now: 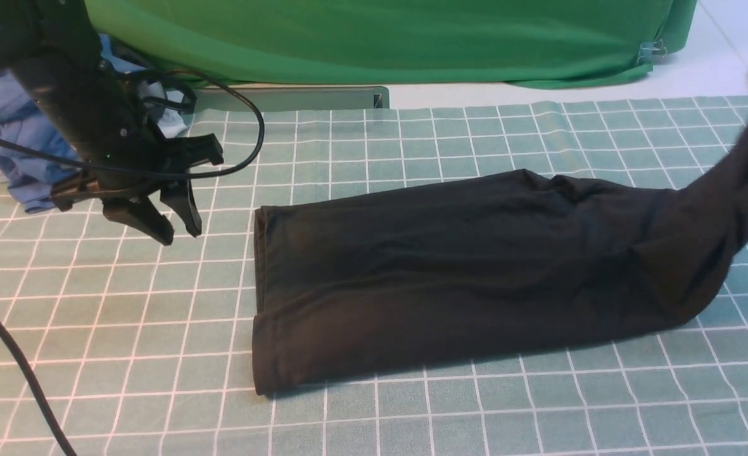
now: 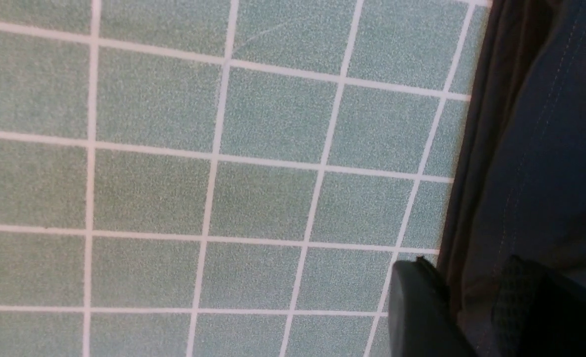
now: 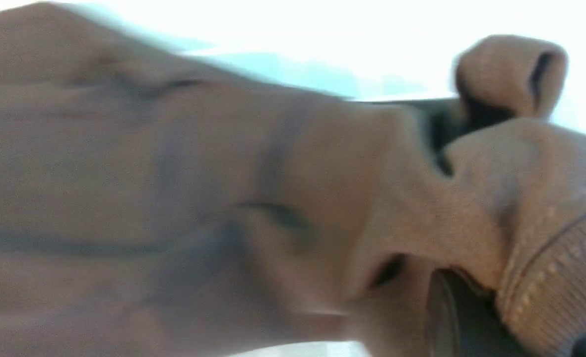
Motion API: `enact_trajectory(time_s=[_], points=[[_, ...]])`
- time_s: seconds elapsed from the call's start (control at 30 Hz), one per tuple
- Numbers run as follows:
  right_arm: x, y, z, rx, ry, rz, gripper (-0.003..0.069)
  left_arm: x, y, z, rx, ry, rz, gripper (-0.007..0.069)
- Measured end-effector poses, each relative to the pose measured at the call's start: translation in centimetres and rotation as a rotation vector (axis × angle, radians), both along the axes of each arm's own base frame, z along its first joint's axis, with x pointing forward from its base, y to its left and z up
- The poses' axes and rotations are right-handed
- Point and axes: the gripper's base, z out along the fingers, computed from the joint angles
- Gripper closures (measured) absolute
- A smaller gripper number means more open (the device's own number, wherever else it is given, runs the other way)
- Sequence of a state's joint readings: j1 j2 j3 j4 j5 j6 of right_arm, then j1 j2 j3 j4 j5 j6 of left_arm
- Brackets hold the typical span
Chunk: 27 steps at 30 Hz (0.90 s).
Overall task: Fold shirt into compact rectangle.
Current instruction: 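Fold the right end of the dark garment over onto its left end with the right gripper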
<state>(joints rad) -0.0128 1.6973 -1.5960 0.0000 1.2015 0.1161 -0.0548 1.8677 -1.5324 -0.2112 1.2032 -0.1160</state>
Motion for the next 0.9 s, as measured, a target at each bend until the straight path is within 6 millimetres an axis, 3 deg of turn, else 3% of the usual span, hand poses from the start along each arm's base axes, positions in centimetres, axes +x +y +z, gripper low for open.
enact_trajectory(time_s=[0.1,0.13,0.17,0.23,0.27,0.3,0.33,0.47,0.63,0.77,0.9], points=[[-0.2,8.0,-0.2,0.068,-0.020,0.144,0.0607,0.0,-0.1,0.0,-0.009,-0.002,-0.014,0.0554],[-0.3,8.5,-0.3,0.073,-0.016,0.155,0.0607,0.0,-0.1,0.0,-0.009,-0.002,-0.014,0.0554],[-0.5,11.3,-0.5,0.104,-0.033,0.200,0.0607,0.0,-0.1,0.0,-0.012,0.001,-0.013,0.0582],[-0.7,13.8,-0.8,0.132,-0.056,0.239,0.0607,0.0,0.0,0.0,-0.016,0.003,-0.009,0.0594],[-1.2,16.7,-1.2,0.163,-0.084,0.283,0.0607,0.0,0.1,0.0,-0.023,0.005,0.000,0.0602],[-1.3,17.1,-1.3,0.165,-0.080,0.288,0.0607,0.0,0.1,0.0,-0.024,0.005,0.002,0.0603],[-1.7,19.5,-1.7,0.196,-0.105,0.315,0.0607,0.0,0.3,0.2,-0.035,0.003,0.011,0.0607],[-2.5,25.4,-3.7,0.256,-0.113,0.383,0.0599,-0.1,1.8,1.5,-0.057,-0.038,0.061,0.0607],[-3.1,31.1,-6.1,0.305,-0.109,0.462,0.0564,-0.4,4.2,3.6,-0.119,-0.098,0.141,0.0607],[-3.5,33.4,-7.7,0.322,-0.094,0.489,0.0524,-0.6,5.1,4.1,-0.131,-0.114,0.161,0.0607],[-4.0,35.3,-9.7,0.325,-0.069,0.513,0.0403,-0.7,5.4,4.1,-0.133,-0.116,0.169,0.0607]])
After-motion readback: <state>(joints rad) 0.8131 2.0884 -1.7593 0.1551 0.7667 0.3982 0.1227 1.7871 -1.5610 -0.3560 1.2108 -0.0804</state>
